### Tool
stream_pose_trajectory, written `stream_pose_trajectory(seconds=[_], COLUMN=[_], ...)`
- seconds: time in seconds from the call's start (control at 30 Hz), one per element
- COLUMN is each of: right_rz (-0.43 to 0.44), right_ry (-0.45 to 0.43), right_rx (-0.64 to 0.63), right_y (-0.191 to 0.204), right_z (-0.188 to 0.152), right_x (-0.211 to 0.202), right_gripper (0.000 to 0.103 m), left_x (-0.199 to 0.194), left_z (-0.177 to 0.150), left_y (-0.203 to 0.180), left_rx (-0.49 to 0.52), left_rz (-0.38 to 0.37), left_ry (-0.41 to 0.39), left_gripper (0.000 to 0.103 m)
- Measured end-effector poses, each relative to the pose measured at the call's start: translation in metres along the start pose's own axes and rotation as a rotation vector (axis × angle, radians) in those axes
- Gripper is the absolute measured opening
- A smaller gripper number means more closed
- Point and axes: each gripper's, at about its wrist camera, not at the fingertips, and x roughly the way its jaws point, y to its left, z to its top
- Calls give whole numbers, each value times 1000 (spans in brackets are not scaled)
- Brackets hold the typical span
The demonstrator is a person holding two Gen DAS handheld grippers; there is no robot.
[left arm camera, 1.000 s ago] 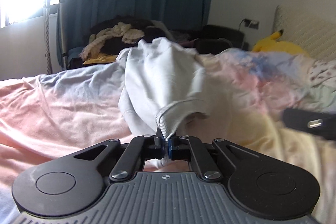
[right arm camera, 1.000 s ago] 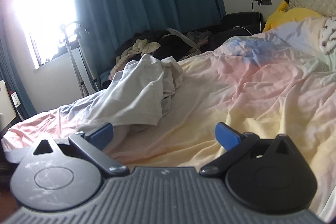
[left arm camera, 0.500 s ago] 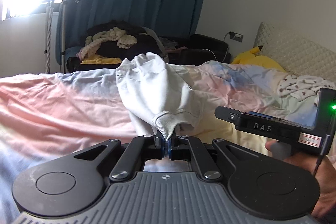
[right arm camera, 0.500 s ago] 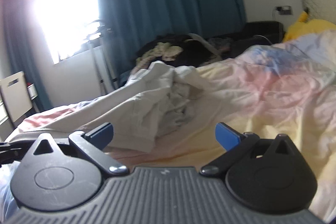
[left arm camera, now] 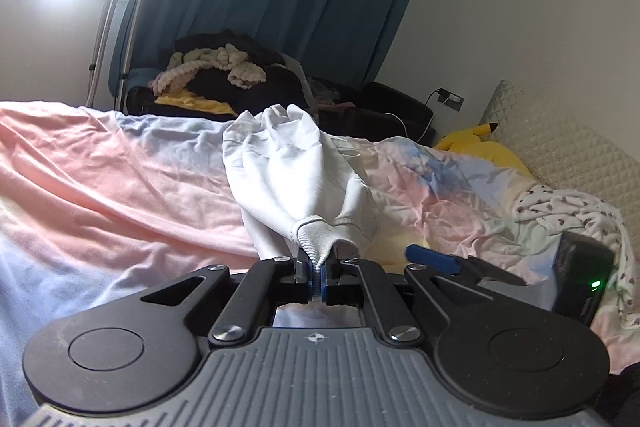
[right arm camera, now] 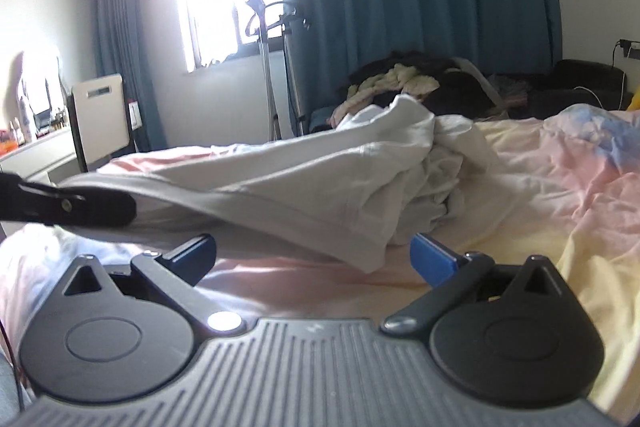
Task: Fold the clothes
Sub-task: 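Lift the shirt edge with the left tool while the right tool grasps another edge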
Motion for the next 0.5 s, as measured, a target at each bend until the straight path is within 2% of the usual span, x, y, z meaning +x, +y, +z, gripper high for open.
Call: stream_pose_trajectory(seconds=[0.17, 0.37, 0.5], right_rz=[-17, -58, -130], right_ry=[-2, -73, -113], right_rx=[2, 162, 219], right_y=[0, -24, -37], right_z=[-2, -3, -3], right_x=[15, 26, 35], right_gripper=[103, 103, 103], left_x=[1, 3, 7], left_z=[-3, -5, -8], left_y=[1, -1, -7], left_rx=[-6, 5, 43], left_rz=[-11, -12, -20], left_ry=[9, 20, 27], left_gripper=[4, 4, 4])
